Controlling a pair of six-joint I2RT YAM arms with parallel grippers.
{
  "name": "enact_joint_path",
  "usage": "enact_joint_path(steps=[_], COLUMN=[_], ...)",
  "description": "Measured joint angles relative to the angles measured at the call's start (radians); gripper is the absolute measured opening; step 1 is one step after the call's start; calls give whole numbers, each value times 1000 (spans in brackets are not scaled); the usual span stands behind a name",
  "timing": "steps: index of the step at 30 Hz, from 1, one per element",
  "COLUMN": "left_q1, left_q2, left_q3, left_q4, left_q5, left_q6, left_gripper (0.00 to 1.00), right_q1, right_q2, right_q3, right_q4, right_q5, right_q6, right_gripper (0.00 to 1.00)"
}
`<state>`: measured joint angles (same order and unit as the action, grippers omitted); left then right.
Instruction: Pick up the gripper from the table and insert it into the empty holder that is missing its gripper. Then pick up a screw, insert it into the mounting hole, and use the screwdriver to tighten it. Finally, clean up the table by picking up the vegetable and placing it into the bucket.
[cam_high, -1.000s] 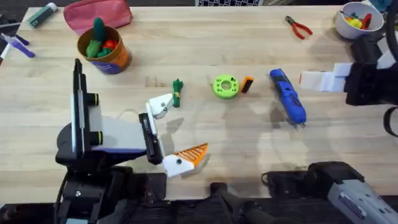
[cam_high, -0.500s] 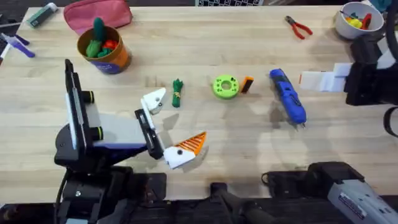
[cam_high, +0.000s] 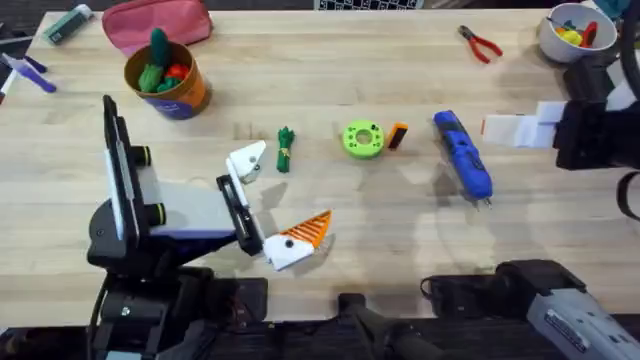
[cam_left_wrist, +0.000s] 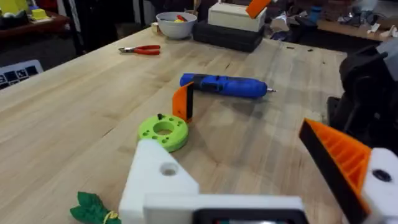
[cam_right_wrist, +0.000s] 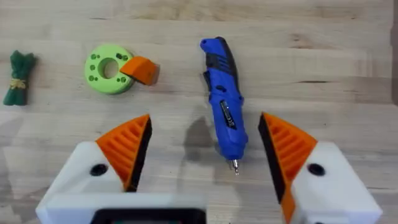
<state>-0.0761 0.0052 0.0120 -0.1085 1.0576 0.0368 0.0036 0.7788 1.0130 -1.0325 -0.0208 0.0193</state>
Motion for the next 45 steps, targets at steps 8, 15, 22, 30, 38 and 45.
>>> enact_joint_path(steps=[8,15,22,30,38,45], left_q1=[0,0,0,0,0,0], left_q2=[0,0,0,0,0,0], left_q3=[0,0,0,0,0,0], left_q4=[0,0,0,0,0,0], left_q5=[0,0,0,0,0,0], left_q6=[0,0,0,0,0,0], left_gripper=[985,985,986,985,986,986], right_q1=[0,0,0,0,23,222], right_q2=[0,0,0,3,251,552], right_q3=[0,0,0,0,74,314], right_q4=[0,0,0,-38,-177,-308], right_q5=[0,0,0,0,1,82], right_q6=[0,0,0,42,250,457], right_gripper=[994,994,993,994,993,994])
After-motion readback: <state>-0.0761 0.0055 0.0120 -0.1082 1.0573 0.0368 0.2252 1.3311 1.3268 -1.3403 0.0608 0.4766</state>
